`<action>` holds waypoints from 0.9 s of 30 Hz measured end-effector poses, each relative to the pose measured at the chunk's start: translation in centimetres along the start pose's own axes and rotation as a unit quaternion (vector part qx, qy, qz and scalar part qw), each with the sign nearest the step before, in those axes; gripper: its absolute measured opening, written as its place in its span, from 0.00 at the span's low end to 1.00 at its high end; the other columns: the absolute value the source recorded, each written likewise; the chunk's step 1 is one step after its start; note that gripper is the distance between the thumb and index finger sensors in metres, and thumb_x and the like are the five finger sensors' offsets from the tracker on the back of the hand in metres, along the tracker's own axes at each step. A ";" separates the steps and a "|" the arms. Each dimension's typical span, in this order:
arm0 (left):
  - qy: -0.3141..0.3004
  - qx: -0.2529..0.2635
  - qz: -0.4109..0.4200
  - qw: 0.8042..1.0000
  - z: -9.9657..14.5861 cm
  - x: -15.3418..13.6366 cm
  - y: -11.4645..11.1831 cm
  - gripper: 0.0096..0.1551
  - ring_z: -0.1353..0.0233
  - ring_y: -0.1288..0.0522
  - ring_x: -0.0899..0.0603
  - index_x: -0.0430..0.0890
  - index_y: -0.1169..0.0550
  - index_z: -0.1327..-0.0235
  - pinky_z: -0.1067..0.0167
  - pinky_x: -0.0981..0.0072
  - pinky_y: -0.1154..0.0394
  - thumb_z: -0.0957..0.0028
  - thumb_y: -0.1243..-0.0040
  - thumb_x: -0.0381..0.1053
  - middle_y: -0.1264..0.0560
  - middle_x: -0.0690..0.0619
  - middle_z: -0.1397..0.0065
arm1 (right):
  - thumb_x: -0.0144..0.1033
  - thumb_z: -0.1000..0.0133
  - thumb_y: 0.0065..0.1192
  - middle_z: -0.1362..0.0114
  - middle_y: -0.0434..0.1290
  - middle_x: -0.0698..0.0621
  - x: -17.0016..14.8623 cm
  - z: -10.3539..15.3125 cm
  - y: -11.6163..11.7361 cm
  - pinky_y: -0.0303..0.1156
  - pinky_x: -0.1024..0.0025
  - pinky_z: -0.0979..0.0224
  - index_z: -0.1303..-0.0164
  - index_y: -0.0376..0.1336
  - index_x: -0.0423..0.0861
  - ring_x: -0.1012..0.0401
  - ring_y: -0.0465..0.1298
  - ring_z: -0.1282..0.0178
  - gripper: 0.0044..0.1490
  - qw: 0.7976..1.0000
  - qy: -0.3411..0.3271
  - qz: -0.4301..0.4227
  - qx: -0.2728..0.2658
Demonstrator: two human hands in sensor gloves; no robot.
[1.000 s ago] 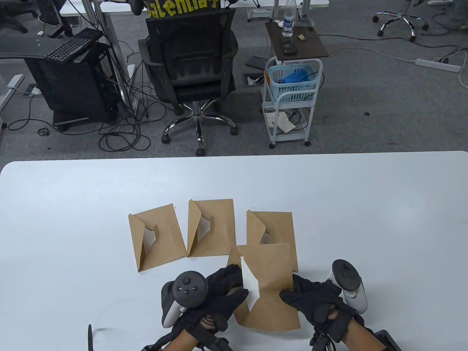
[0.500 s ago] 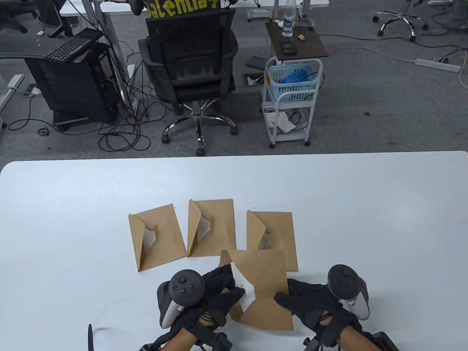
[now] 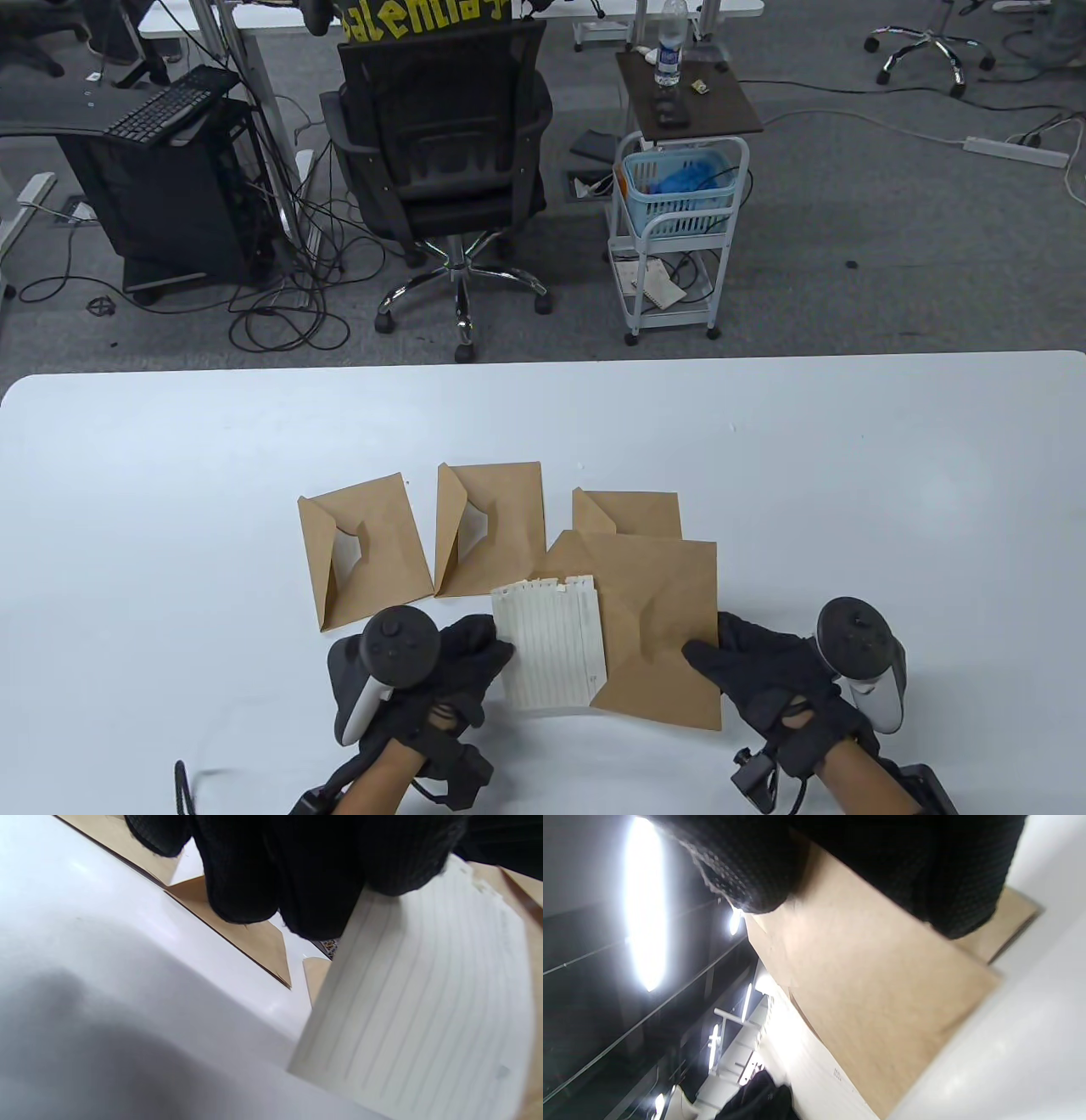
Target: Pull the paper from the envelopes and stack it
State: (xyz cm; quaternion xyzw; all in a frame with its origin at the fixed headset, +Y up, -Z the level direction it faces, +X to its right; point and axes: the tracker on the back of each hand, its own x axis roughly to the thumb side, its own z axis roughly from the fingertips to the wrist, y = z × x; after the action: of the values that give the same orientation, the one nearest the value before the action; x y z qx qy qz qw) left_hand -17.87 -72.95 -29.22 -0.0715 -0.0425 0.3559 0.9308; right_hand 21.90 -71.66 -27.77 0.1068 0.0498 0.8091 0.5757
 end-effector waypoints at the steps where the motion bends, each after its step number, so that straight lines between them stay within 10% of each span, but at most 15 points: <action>1: 0.004 0.001 0.000 1.000 -0.1 -0.2 0.1 0.20 0.36 0.18 0.40 0.56 0.18 0.43 0.29 0.36 0.36 0.48 0.33 0.53 0.14 0.53 0.48 | 0.38 0.46 0.69 0.47 0.84 0.45 0.0 0.0 -0.3 0.81 0.54 0.47 0.40 0.72 0.46 0.55 0.89 0.61 0.24 1.000 0.000 0.000 -0.007; 12: 0.026 -0.057 -0.107 0.992 -0.9 -0.6 -1.0 0.25 0.39 0.16 0.41 0.50 0.20 0.39 0.31 0.38 0.34 0.49 0.31 0.51 0.13 0.54 0.51 | 0.37 0.46 0.69 0.47 0.84 0.44 -0.1 0.5 -5.1 0.81 0.53 0.46 0.40 0.72 0.45 0.54 0.89 0.60 0.24 0.995 -0.002 -0.015 -0.098; 19: 0.021 -0.068 -0.223 0.972 -0.8 -0.2 -2.1 0.46 0.38 0.16 0.41 0.56 0.45 0.22 0.30 0.38 0.34 0.49 0.31 0.50 0.15 0.55 0.50 | 0.37 0.46 0.69 0.47 0.84 0.44 -0.4 0.4 -5.1 0.81 0.53 0.46 0.40 0.71 0.44 0.55 0.89 0.60 0.24 0.995 0.004 -0.014 -0.094; 27: -0.009 -0.070 -0.344 0.936 -0.8 0.9 -3.9 0.24 0.31 0.22 0.39 0.51 0.18 0.37 0.27 0.35 0.40 0.48 0.31 0.49 0.15 0.52 0.47 | 0.38 0.46 0.69 0.47 0.84 0.44 -0.4 0.3 -4.5 0.81 0.54 0.46 0.40 0.71 0.44 0.55 0.89 0.60 0.24 0.997 0.004 -0.005 -0.083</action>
State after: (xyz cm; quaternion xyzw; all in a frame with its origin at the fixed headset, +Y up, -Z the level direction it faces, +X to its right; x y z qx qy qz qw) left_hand -14.53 -75.24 -29.35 -0.1146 -0.0978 0.0102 0.9885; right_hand 26.23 -70.60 -28.45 0.0554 -0.0146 0.8080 0.5863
